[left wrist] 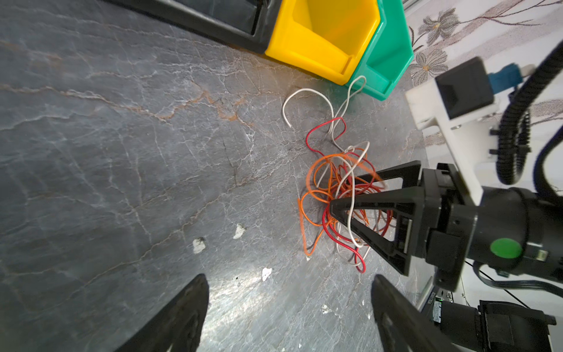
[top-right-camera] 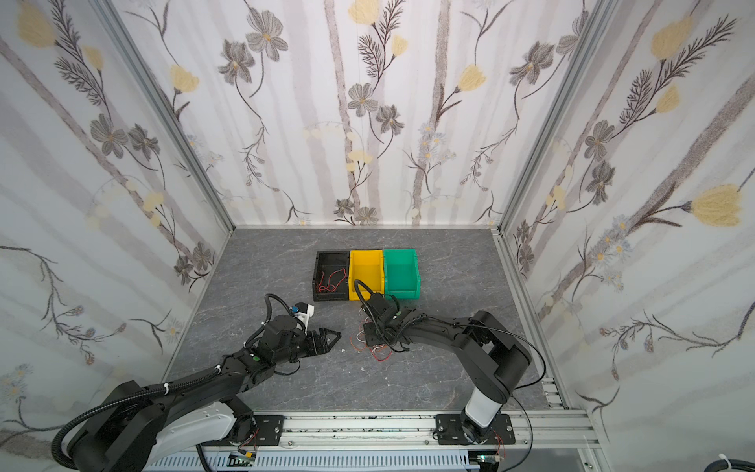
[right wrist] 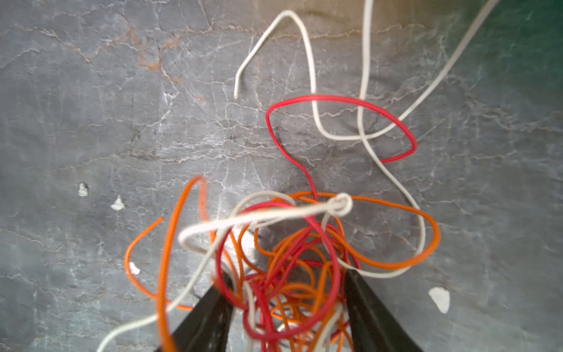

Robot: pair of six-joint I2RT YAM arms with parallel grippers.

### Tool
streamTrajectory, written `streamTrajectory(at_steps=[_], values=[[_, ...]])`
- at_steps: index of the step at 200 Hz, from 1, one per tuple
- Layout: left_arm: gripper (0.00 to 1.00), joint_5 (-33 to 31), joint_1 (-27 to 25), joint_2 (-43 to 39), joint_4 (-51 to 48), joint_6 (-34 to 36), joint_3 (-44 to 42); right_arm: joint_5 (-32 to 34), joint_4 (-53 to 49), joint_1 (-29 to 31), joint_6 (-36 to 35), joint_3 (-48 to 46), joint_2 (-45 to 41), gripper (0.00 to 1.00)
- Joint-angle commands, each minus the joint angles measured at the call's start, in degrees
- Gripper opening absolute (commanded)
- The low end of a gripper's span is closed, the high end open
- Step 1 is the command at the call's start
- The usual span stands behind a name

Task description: Untangle the cables

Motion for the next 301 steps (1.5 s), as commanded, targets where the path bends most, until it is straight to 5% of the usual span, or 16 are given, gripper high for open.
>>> streamTrajectory(at_steps=[1, 45, 116, 241, 301], values=[[0.84, -0.4, 0.0, -0.4, 0.1, 0.3, 0.0, -0.7, 0.4, 0.0, 1.0, 0.5, 1.1, 0.50], [0.83, 0.3, 0.0, -0.6, 0.4, -0.1, 0.2, -1.8, 3.2, -0.2, 1.4, -1.1, -0.6, 0.22], [0.82, 3.6, -0.2, -1.1, 2.0, -1.0, 1.4, -3.1, 7.1, -0.6, 3.3, -3.6, -4.4, 0.08], [0.64, 3.6, -3.0, 6.5, 5.7, -1.8, 4.8, -6.4, 10.0, 0.0, 4.9, -3.6, -6.5, 0.05], [0.44, 2.8, -3.8, 10.8, 7.0, -1.1, 6.7, -7.0, 10.3, 1.2, 4.9, -2.5, -6.2, 0.06]])
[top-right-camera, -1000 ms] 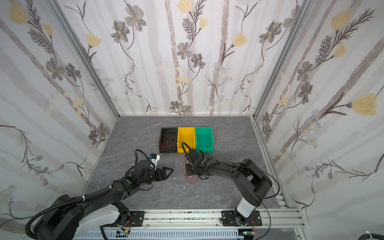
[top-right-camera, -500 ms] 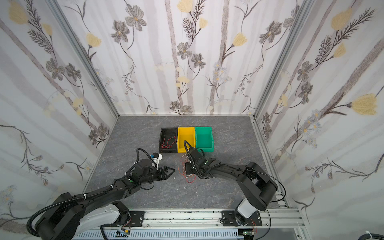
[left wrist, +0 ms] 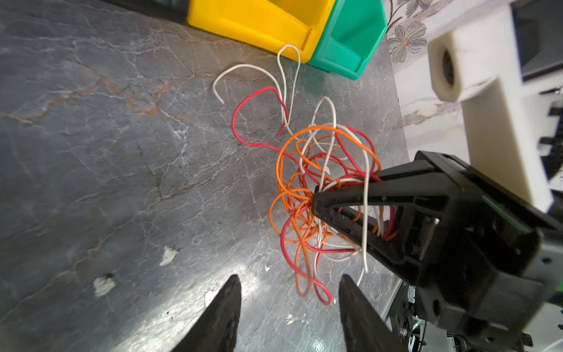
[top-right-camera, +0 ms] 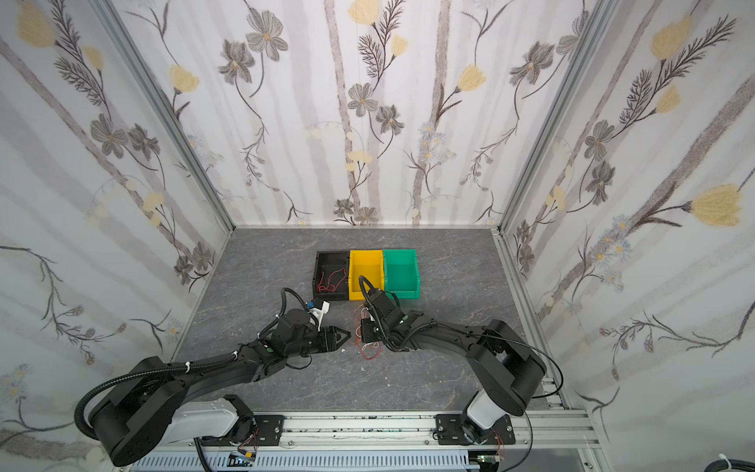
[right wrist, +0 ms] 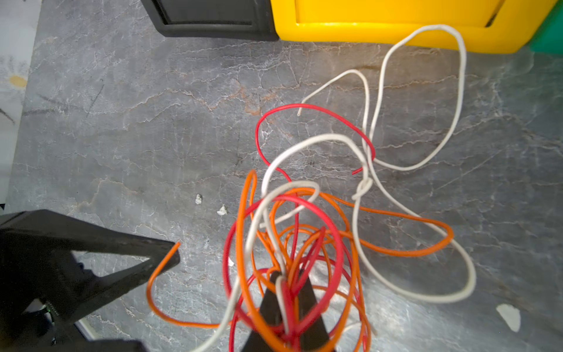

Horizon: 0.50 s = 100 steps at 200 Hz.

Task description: Untangle the cables

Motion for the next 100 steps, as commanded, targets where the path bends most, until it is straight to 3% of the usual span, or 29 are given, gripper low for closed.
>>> streamTrajectory(at_steps=[1, 68, 100], values=[[0.44, -0.8, 0.0, 0.7, 2.4, 0.5, 0.8, -1.0, 1.6, 0.4, 0.5, 0.6, 0.1, 0.05], [0.00, -3.1, -0.1, -0.6, 0.1, 1.4, 1.4, -0.5, 1.8, 0.8, 0.6, -0.5, -0.1, 0.11], [0.00, -5.6, -0.1, -4.5, -4.1, 3.0, 1.7, 1.3, 1.2, 0.7, 0.4, -1.8, -1.1, 0.24]])
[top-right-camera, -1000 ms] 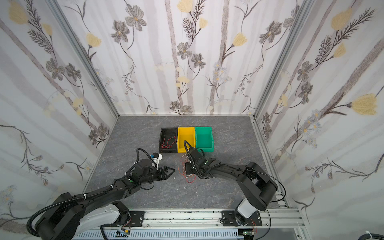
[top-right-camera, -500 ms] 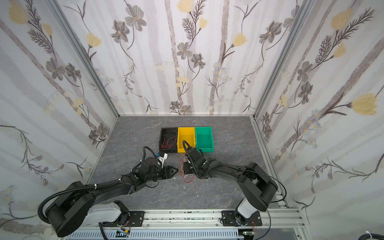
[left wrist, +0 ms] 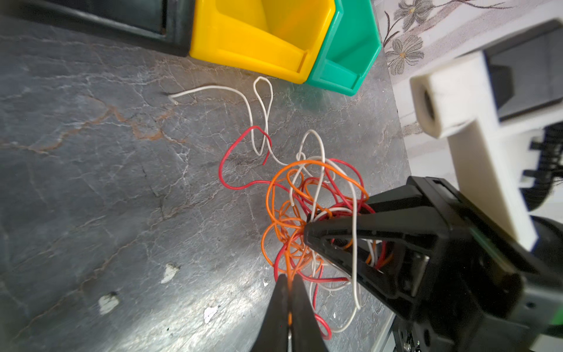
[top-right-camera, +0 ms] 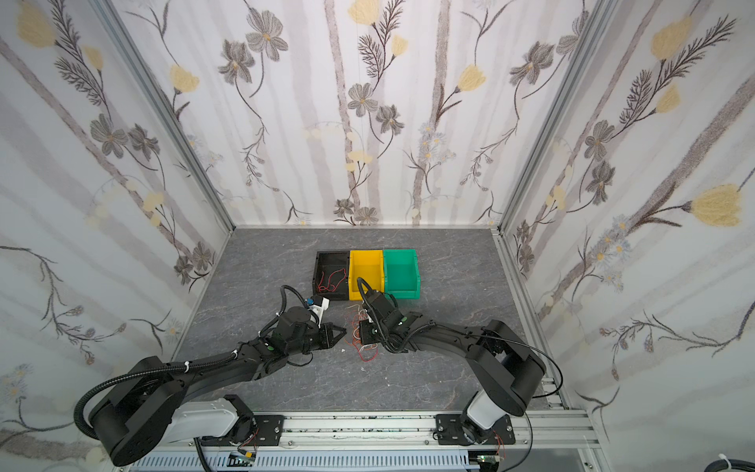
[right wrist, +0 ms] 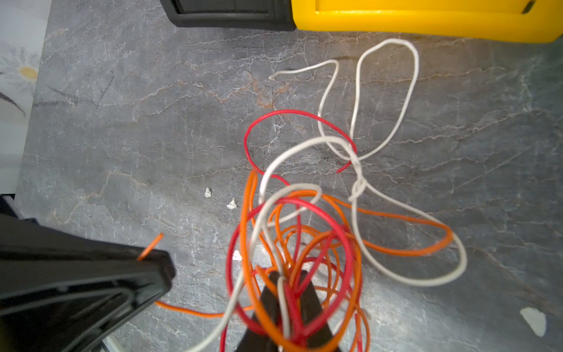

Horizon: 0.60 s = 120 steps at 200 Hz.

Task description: Untangle the cables

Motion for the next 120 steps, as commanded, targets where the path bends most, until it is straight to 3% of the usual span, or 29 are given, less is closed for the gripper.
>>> streamTrajectory(at_steps=[1, 100, 120], values=[[0.00, -2.7, 0.1, -2.3, -3.0, 2.1, 0.7, 2.1, 0.6, -0.1, 0.3, -0.8, -1.0, 0.24], [0.00, -5.2, 0.2, -8.0, -9.6, 4.2, 2.5, 9.3, -5.4, -0.4, -0.3, -3.0, -2.3, 0.31], [0.00, -6.2, 0.2, -9.7, -12.0, 5.4, 3.4, 11.1, -7.3, -0.6, -0.3, -3.1, -2.8, 0.36]])
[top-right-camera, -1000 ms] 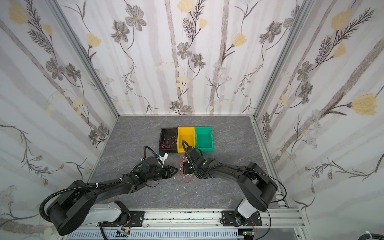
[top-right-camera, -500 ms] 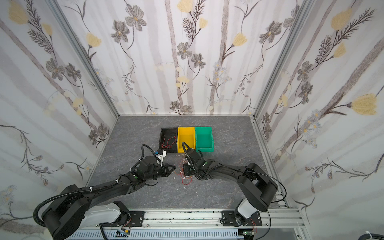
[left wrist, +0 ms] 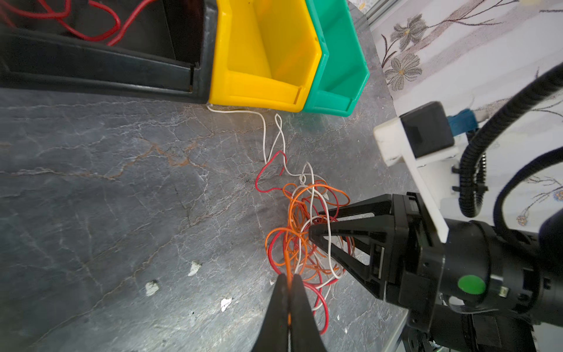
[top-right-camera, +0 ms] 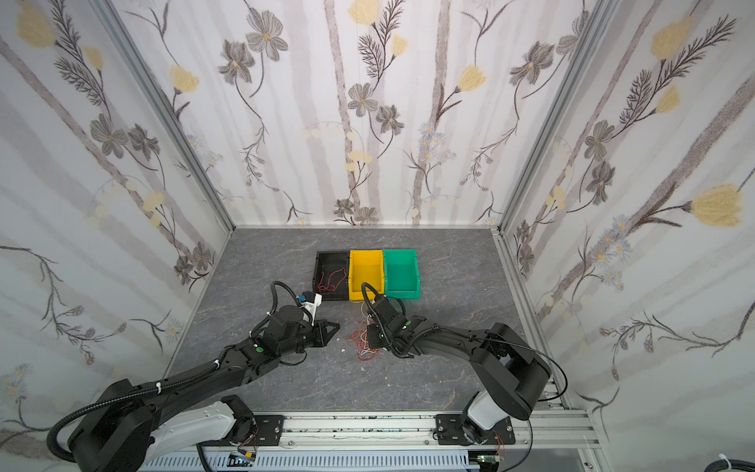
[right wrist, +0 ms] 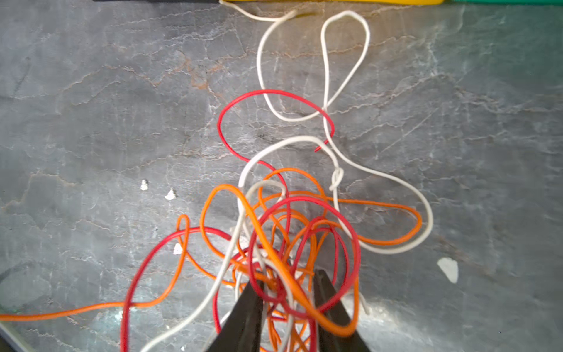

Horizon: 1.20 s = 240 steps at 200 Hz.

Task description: Untangle the cables

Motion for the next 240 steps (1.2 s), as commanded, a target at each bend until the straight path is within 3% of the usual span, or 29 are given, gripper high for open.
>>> streamTrajectory(at_steps=[1, 46, 80, 129, 157, 216, 240], values=[[0.00, -1.8, 0.2, -1.6, -2.9, 1.8, 1.3, 3.9, -3.5, -0.1, -0.1, -0.2, -0.9, 0.36], [0.00, -4.3, 0.7, -5.4, -8.2, 3.7, 2.9, 7.3, -6.7, -1.0, -0.3, -1.4, -2.8, 0.39], [0.00, -6.5, 1.8, -8.9, -12.3, 4.6, 3.6, 11.0, -9.4, -2.0, 0.8, -2.5, -4.6, 0.27], [0.00, -8.7, 4.9, -12.3, -17.6, 5.0, 4.1, 12.1, -11.5, -4.0, 1.3, -4.6, -9.2, 0.22], [0.00, -9.8, 7.1, -13.9, -20.6, 4.7, 4.6, 12.8, -14.0, -8.9, 1.6, -6.0, -11.8, 0.19], [0.00, -12.4, 11.4, -16.6, -25.4, 2.3, 4.8, 12.2, -17.0, -13.5, 1.8, -8.4, -16.3, 0.20], [0.00, -10.4, 12.0, -16.4, -23.9, 1.7, 4.3, 8.9, -16.3, -13.7, 1.3, -8.2, -16.5, 0.25]])
